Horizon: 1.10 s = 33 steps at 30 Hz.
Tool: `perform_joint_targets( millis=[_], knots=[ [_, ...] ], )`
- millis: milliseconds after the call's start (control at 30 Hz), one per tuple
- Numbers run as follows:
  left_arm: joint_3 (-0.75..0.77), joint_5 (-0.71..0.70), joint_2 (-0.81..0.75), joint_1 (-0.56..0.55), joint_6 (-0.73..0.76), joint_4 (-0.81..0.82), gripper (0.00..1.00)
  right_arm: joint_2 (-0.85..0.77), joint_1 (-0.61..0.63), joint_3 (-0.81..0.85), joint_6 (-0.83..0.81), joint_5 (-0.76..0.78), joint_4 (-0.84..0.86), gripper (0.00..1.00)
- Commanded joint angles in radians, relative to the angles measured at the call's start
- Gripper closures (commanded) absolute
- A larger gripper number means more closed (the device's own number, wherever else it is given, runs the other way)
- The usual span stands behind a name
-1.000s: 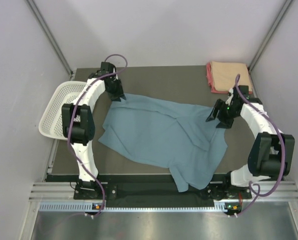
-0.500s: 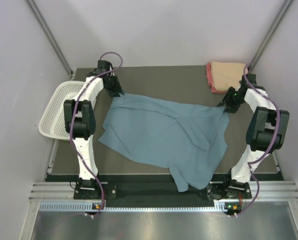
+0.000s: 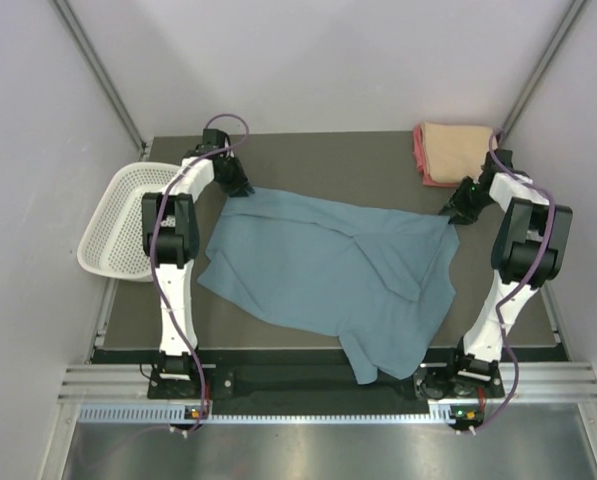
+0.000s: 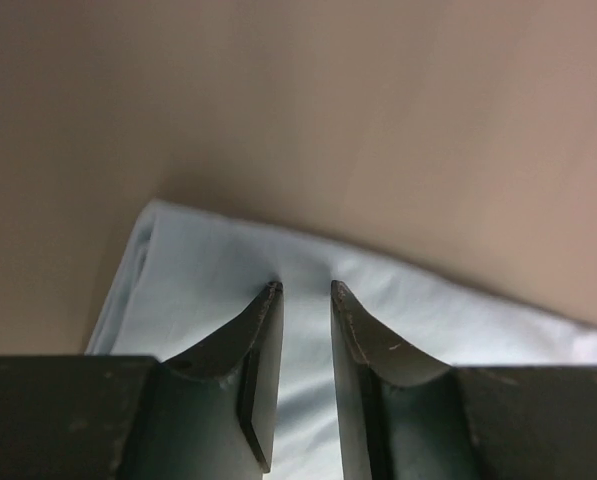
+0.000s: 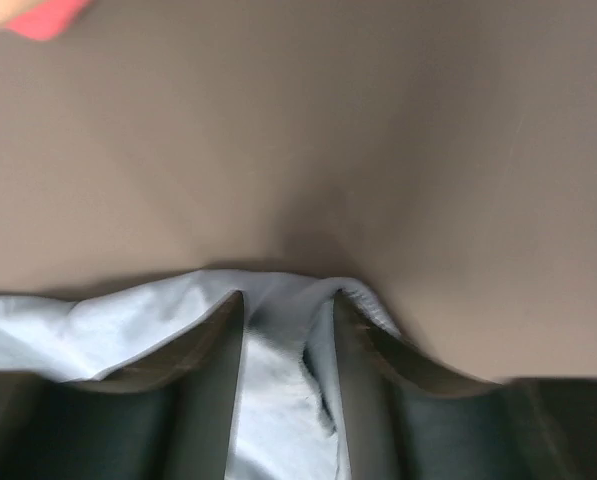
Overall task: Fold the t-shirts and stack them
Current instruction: Fold the tshirt
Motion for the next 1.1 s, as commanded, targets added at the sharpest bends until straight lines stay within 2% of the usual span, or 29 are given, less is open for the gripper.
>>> perform_joint_targets(
  millis=[0,33,100,133,400,433,500,533,667,800,933,1067],
  knots=[
    [0.097,-0.029,0.054,0.001,-0.046,-0.023,0.70,0.017,-0.024,0.034,0.025,-0.016,0.026,0.65],
    [0.105,-0.045,0.062,0.001,-0.047,-0.038,0.70,0.017,-0.030,0.019,0.028,-0.015,0.033,0.75],
    [0.104,-0.056,0.072,0.001,-0.040,-0.059,0.71,0.016,-0.050,0.009,0.023,-0.007,0.044,0.86],
    [0.101,-0.060,0.072,0.001,-0.035,-0.060,0.71,0.019,-0.058,0.009,0.019,0.004,0.044,0.98],
    [0.104,-0.100,0.080,0.003,0.014,-0.111,0.70,0.035,-0.104,0.021,-0.041,0.036,0.056,1.00],
    [0.105,-0.094,0.080,0.003,0.026,-0.114,0.70,0.046,-0.104,0.028,-0.047,0.015,0.056,0.99],
    [0.111,-0.080,0.065,0.001,0.040,-0.117,0.69,0.054,-0.096,0.034,-0.052,0.013,0.044,0.89],
    [0.111,-0.083,0.054,0.000,0.046,-0.118,0.68,0.049,-0.093,0.034,-0.053,0.013,0.041,0.76],
    [0.111,-0.123,-0.042,-0.011,0.077,-0.137,0.59,-0.001,-0.072,0.055,-0.101,0.051,-0.038,0.55],
    [0.064,-0.200,-0.142,-0.028,0.086,-0.158,0.57,-0.110,-0.053,0.074,-0.115,0.133,-0.132,0.48],
    [-0.034,-0.218,-0.217,-0.028,0.046,-0.157,0.62,-0.207,0.003,0.035,-0.123,0.136,-0.155,0.43],
    [-0.067,-0.189,-0.234,-0.026,-0.015,-0.224,0.65,-0.274,0.136,0.018,-0.158,0.134,-0.191,0.35]
  ],
)
